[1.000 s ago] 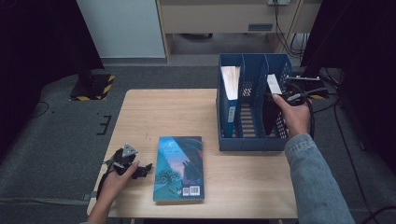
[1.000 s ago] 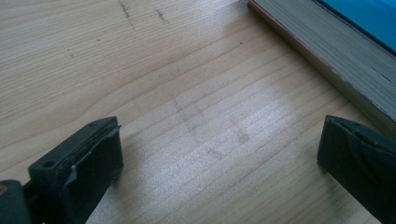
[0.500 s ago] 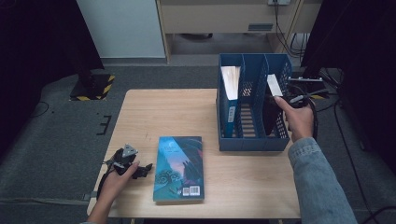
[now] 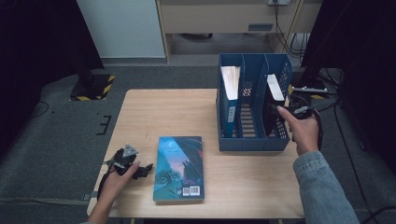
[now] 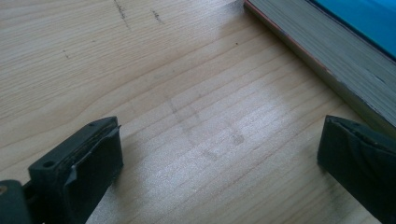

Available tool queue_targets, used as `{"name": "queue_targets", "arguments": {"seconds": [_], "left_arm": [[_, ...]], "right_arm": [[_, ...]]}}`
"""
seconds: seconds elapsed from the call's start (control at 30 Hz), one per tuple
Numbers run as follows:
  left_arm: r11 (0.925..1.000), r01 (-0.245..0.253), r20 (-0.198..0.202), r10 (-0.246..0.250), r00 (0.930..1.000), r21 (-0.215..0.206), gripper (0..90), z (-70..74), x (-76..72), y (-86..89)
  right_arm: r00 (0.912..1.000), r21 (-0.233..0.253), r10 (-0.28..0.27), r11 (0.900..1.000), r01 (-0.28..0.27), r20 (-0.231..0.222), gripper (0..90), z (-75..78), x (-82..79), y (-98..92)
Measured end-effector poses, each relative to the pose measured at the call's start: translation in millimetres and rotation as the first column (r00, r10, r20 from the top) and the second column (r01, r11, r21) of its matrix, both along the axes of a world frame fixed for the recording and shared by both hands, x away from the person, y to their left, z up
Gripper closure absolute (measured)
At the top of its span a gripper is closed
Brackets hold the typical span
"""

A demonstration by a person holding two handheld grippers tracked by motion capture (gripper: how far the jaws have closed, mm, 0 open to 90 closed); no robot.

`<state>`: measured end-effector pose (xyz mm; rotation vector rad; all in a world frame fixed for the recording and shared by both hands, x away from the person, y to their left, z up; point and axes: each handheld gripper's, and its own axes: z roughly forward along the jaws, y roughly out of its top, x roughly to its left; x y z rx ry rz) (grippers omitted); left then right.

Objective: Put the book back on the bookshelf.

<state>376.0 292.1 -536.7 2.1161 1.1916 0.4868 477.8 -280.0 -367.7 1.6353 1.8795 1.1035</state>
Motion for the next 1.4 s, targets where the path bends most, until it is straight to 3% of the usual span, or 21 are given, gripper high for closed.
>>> {"name": "queue_targets", "arguments": {"seconds": [0.4, 0.73, 0.93, 1.03, 1.1, 1.27, 1.33, 1.4], "left_arm": [[1.0000, 0.001, 0.001, -0.001, 1.0000, 0.001, 0.0, 0.0, 0.0, -1.9], [1.0000, 0.001, -0.010, -0.001, 0.9999, 0.005, 0.0, 0.9, 1.4, -2.7], [0.9999, 0.006, -0.022, -0.005, 0.9997, 0.011, 0.0, 2.0, 1.5, -3.0], [0.9998, 0.010, -0.032, -0.009, 0.9995, 0.017, 0.0, 2.8, 1.7, -3.1], [0.9998, 0.009, -0.038, -0.008, 0.9992, 0.020, 0.0, 3.3, 2.2, -3.6], [0.9998, -0.006, -0.042, 0.007, 0.9991, 0.020, 0.0, 3.6, 2.0, -4.9], [0.9995, -0.020, -0.045, 0.021, 0.9988, 0.022, 0.0, 3.8, 2.0, -6.2], [0.9991, -0.032, -0.051, 0.033, 0.9981, 0.027, 0.0, 4.5, 3.1, -7.8]], "right_arm": [[0.9997, -0.008, 0.026, 1.000, -0.026, 0.000, 7.5, -18.0, -50.8, 14.8], [0.9965, 0.000, 0.046, 0.999, -0.046, 0.070, 10.4, -21.0, -76.5, 28.7], [0.9886, 0.003, 0.106, 0.994, -0.107, 0.106, 14.4, -30.6, -94.1, 48.5], [0.9860, -0.002, 0.146, 0.989, -0.146, 0.081, 15.9, -37.2, -99.5, 56.4], [0.9825, -0.006, 0.174, 0.985, -0.174, 0.066, 18.3, -40.2, -102.0, 61.5], [0.9641, -0.014, 0.251, 0.968, -0.250, 0.087, 18.9, -43.0, -107.3, 78.8], [0.9525, -0.038, 0.287, 0.958, -0.284, 0.103, 19.3, -46.7, -108.4, 89.4], [0.9394, -0.049, 0.334, 0.942, -0.331, 0.079, 19.3, -54.0, -108.6, 103.0]]}}
